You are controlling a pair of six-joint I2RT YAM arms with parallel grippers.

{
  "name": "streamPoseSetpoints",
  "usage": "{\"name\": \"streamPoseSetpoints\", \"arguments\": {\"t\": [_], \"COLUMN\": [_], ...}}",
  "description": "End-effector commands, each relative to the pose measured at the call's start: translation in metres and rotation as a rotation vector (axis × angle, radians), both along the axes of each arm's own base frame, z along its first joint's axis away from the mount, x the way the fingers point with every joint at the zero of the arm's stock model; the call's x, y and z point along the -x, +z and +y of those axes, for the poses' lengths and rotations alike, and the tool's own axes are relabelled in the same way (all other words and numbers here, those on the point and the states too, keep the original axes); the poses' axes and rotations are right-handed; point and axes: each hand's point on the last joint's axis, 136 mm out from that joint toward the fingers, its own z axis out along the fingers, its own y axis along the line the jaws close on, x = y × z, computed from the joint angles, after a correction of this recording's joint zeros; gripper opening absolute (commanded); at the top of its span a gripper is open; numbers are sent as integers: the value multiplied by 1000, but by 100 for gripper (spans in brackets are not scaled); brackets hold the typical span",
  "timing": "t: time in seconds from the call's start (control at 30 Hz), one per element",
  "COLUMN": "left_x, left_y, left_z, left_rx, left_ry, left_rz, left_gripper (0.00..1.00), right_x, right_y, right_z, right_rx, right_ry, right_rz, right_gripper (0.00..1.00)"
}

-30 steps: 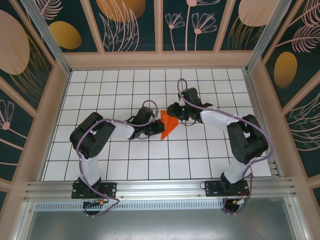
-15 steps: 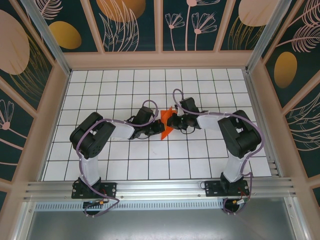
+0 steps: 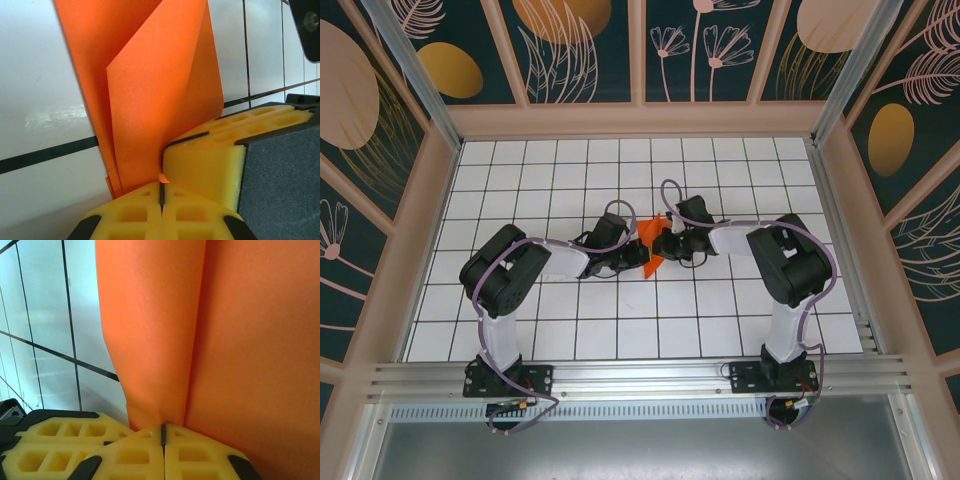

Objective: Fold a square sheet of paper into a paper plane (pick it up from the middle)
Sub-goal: Fourth fold the wing at the center of the table.

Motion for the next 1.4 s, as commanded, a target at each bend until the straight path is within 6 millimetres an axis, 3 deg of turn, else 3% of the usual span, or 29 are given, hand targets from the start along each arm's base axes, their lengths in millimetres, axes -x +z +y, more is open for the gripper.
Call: {"name": "streamPoseSetpoints", "arguments": {"t": [0.0,0.43,0.73,0.9,1.07,1.23,1.37], "left_x": [33,41,40,42,50,58,62], "left_y": [-70,-76,-74,-70,-62,-59,-60], "left_z": [53,59,57,55,55,53,56], "left_rx": [-259,-279,-272,-259,-249,-236,-247], "left_ry": [51,32,25,-7,-79,-143,-153], "left_rz": [165,173,165,147,104,89,93], "left_gripper": [0,0,0,0,0,0,0], "right_x": [-25,-66,-72,-58,-31,-10,-10], "right_y": [-6,5,38,57,59,49,36], "right_z": [-9,-12,-2,0,-8,2,18], "right_rx": [47,49,-16,-61,-61,-57,-54], "right_ry": [-28,-36,6,31,26,54,75], "right_rz": [-55,-109,-172,-208,-227,-207,-178], "right_gripper": [8,8,9,9,9,9,9]}}
